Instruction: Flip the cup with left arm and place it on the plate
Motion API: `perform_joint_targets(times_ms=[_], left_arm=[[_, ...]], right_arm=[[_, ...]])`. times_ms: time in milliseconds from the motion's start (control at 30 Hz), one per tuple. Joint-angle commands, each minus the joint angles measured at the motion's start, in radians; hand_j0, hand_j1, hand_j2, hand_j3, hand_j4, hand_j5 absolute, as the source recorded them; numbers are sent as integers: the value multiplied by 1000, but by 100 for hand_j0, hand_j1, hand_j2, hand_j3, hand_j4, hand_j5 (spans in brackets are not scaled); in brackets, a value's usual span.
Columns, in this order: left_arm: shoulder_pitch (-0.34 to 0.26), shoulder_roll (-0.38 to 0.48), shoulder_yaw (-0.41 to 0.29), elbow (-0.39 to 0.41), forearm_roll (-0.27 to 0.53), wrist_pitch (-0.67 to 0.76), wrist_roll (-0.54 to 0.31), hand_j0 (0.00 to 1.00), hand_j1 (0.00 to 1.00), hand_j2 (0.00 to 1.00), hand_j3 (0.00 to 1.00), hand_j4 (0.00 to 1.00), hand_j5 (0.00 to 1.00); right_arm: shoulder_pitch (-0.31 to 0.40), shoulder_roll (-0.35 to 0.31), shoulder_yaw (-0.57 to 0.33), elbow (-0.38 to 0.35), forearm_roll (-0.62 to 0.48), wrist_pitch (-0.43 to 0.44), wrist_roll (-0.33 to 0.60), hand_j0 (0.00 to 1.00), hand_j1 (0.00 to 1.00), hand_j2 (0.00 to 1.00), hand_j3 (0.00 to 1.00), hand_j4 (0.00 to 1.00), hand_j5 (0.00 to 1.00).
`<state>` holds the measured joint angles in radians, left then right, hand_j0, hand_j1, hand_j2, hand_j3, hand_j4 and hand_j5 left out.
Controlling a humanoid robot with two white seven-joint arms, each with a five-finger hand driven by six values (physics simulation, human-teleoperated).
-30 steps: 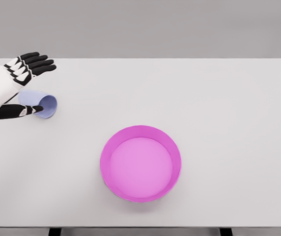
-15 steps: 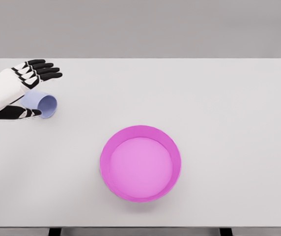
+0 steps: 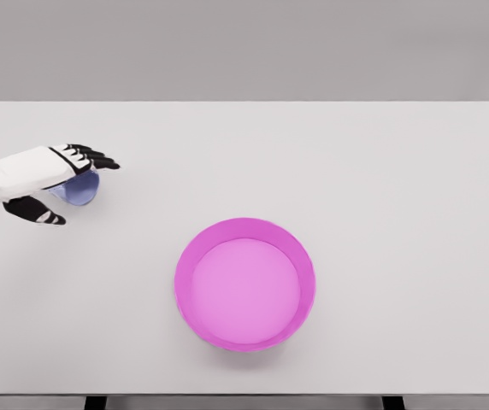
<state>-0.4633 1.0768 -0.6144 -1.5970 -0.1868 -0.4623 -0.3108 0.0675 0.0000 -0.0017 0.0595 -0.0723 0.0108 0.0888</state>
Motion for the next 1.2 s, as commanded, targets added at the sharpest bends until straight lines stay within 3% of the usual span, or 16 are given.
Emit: perform_joint_targets(times_ms=[0, 133, 400, 500, 567, 900, 1167], left_arm=[[0, 5, -4, 22, 26, 2, -14, 100, 100, 100, 100, 100, 100], [-20, 2, -2, 43, 66, 4, -14, 100, 100, 100, 100, 100, 100], [-55, -14, -16, 163, 73, 68, -14, 100, 100, 100, 100, 100, 100], [-155, -80, -94, 275, 67, 57, -14, 100, 100, 100, 100, 100, 100], [-173, -90, -126, 285, 67, 57, -14, 100, 100, 100, 100, 100, 100], [-179, -127, -137, 342, 56, 57, -14, 100, 100, 100, 100, 100, 100], [-183, -146, -148, 368, -31, 57, -14, 100, 100, 100, 100, 100, 100]], right_arm=[[0, 0, 0, 0, 0, 0, 0, 100, 100, 100, 100, 100, 100], [0, 0, 0, 0, 0, 0, 0, 100, 100, 100, 100, 100, 100], [2, 0, 0, 0, 0, 0, 0, 100, 100, 100, 100, 100, 100], [0, 0, 0, 0, 0, 0, 0, 100, 100, 100, 100, 100, 100], [2, 0, 0, 0, 0, 0, 0, 100, 100, 100, 100, 100, 100], [2, 0, 0, 0, 0, 0, 0, 100, 100, 100, 100, 100, 100], [2, 0, 0, 0, 0, 0, 0, 100, 100, 100, 100, 100, 100]])
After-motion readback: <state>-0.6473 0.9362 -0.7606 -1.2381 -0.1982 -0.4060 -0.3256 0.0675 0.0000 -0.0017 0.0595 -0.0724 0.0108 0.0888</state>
